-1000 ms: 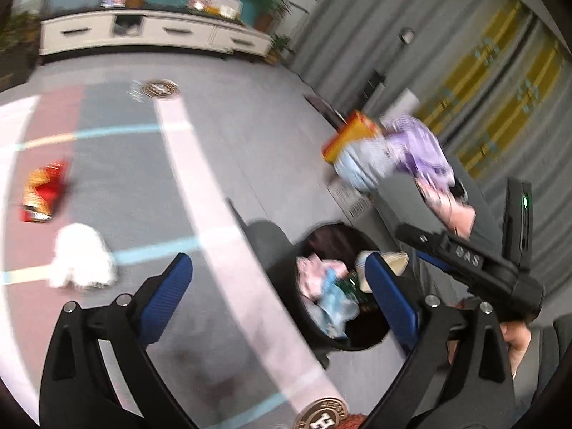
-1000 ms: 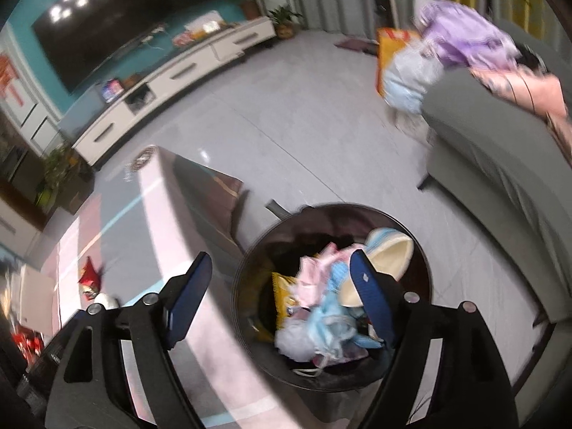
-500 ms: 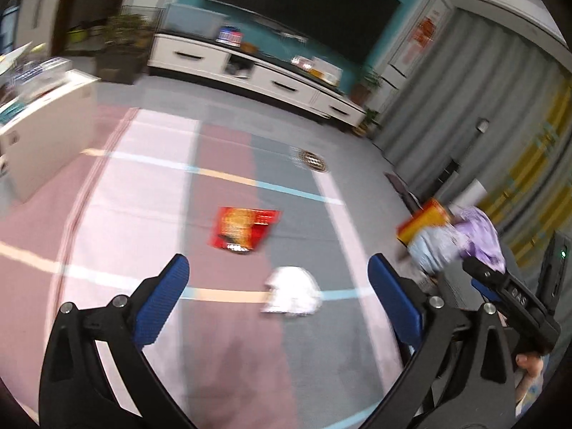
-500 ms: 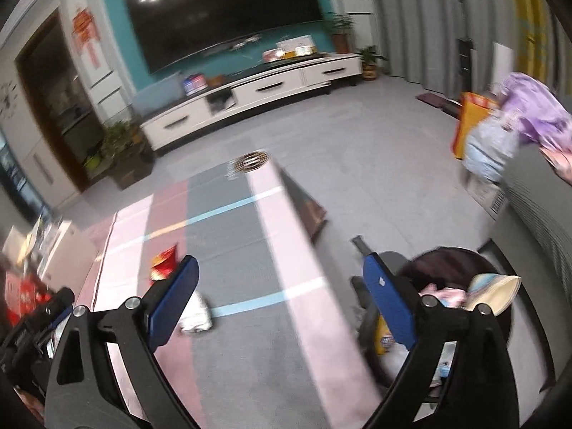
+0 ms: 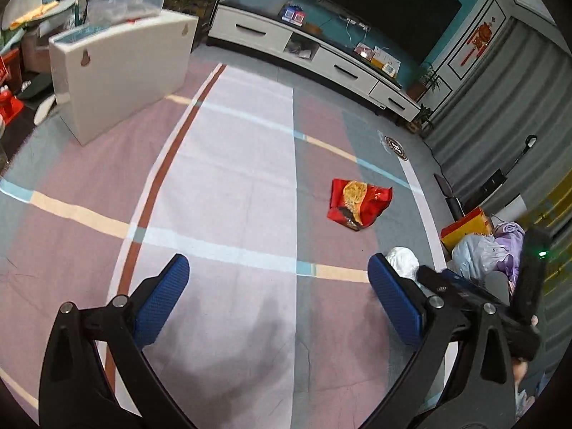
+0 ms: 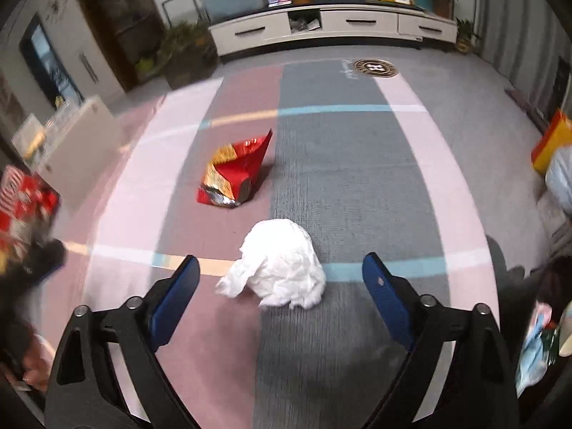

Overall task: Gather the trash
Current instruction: 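Move both open tools back toward the rug, then grasp the red snack packet with the left tool while the right tool grasps the white tissue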

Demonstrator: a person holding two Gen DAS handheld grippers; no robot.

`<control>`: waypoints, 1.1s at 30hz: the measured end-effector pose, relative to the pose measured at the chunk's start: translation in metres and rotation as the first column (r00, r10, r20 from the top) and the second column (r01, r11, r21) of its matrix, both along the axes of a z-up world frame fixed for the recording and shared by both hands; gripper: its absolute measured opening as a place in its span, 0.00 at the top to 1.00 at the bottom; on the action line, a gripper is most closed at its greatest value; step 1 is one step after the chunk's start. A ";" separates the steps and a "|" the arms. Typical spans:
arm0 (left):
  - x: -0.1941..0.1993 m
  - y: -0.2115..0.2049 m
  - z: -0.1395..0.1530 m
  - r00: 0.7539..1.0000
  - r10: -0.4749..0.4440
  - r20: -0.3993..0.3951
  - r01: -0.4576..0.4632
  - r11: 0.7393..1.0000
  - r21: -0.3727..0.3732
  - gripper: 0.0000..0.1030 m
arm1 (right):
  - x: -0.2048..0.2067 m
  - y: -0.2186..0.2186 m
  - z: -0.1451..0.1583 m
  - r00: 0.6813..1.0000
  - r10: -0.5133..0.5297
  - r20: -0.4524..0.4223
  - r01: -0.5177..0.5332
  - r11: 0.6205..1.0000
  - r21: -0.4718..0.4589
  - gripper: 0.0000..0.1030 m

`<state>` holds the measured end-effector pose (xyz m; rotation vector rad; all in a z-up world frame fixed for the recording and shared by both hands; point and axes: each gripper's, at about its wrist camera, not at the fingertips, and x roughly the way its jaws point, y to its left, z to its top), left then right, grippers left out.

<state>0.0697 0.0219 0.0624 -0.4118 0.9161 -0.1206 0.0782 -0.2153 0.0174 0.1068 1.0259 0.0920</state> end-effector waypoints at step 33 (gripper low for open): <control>0.152 -0.150 -0.055 0.979 -0.169 -0.118 0.179 0.980 0.082 0.20 | -0.031 -0.038 0.032 0.990 -0.116 0.083 0.120 0.992 -0.036 0.69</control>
